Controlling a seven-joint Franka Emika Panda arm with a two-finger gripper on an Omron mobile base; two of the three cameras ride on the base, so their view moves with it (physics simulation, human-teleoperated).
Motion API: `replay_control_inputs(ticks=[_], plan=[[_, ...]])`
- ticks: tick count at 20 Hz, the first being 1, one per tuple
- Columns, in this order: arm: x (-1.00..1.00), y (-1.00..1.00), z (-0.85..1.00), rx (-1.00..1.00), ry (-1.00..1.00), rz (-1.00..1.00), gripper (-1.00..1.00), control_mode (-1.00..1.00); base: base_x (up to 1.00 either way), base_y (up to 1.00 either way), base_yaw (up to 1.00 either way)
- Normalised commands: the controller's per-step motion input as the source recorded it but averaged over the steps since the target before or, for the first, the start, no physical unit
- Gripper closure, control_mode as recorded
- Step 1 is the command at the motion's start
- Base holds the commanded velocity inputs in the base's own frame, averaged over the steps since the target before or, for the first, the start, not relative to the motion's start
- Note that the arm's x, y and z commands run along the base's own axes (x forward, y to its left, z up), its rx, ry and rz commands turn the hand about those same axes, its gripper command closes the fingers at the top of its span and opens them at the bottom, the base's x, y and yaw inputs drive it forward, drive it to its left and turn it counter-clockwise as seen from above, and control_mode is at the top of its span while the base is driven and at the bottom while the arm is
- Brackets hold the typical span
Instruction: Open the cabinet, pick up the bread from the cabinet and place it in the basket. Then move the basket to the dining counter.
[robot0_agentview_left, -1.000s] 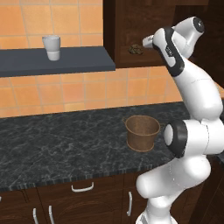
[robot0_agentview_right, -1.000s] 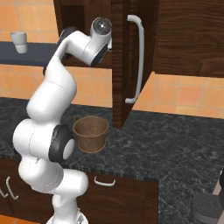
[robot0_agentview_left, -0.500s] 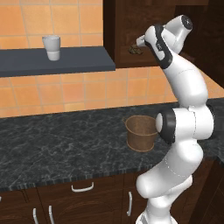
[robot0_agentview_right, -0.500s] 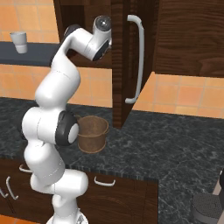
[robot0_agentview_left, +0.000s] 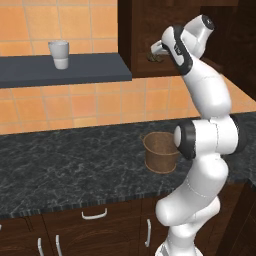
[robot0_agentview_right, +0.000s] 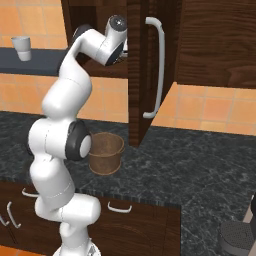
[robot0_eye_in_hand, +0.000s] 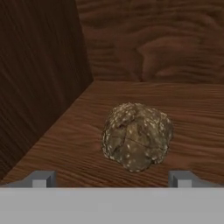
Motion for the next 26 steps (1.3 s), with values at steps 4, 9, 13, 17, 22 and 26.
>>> replay_control_inputs(ticks=[4,9,13,17,22,26], plan=[[0.33,0.09,-0.08,-0.01,0.00,0.03,-1.00,-1.00,0.00,0.00,0.00],[0.34,0.01,-0.02,-0.01,0.00,0.00,-1.00,-1.00,0.00,0.00,0.00],[0.26,0.00,-0.14,-0.03,0.00,0.00,-1.00,-1.00,0.00,0.00,0.00],[0.23,0.00,-0.16,-0.07,0.00,0.00,-1.00,-1.00,0.00,0.00,0.00],[0.15,0.01,-0.12,-0.06,0.00,0.00,-1.00,-1.00,0.00,0.00,0.00],[0.09,0.00,-0.03,0.00,0.00,0.00,-1.00,-1.00,0.00,0.00,0.00]])
